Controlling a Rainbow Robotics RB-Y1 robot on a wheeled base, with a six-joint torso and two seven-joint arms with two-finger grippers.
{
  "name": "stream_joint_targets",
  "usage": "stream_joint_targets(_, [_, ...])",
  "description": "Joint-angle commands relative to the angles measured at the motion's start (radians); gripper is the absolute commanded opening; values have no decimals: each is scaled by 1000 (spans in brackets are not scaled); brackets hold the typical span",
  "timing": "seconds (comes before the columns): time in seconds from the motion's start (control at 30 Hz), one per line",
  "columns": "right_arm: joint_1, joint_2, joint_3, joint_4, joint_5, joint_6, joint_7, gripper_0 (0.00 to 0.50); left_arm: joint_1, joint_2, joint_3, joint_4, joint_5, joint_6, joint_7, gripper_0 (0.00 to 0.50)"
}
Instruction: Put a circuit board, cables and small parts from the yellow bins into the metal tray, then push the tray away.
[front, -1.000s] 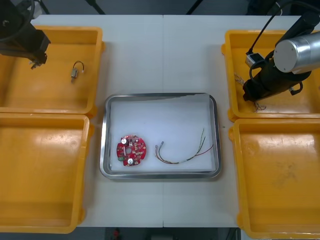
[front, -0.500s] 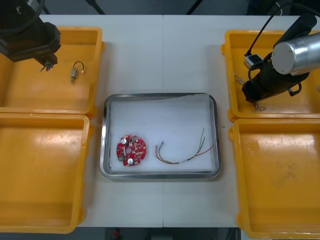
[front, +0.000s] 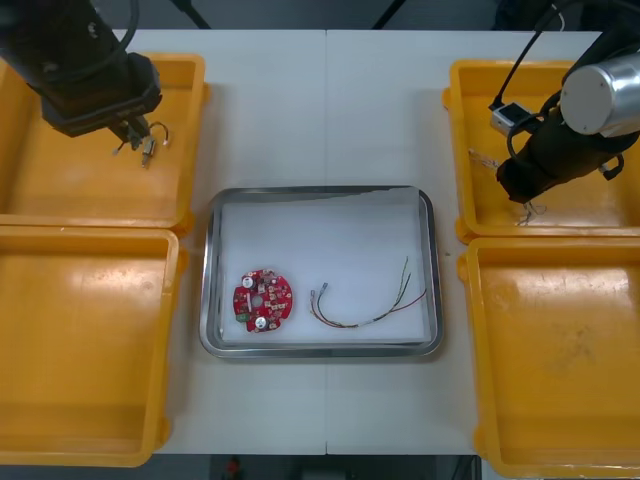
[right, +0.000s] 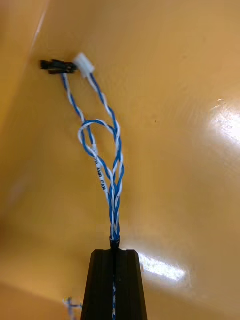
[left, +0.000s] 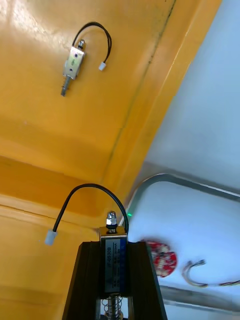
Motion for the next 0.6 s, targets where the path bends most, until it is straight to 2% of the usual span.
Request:
stream_joint_targets(0.03, [-20,-45,-143,-36,-56,68,97,0,-21,-70,-36,-65,-72,9,166,0])
stream_joint_targets(0.2, [-19,-59,-203,-99,-64,161,147,0,-14,-123,-127,-81,-127,6,278,0])
stream_joint_targets(0.27, [-19,-61,-223,-122,-62,194,147,0,3,-143,-148,-91,-144,-3,315,0])
stream_joint_targets(0.43, [-19,-61,-273,-191,-62,291,141,0,75,-180,-211,-140,-239,-57,409,0])
stream_joint_targets(0.6, [-19,-59,-301,-262,-50,380,133,0,94,-200,-265,-143,-268,-97,482,0])
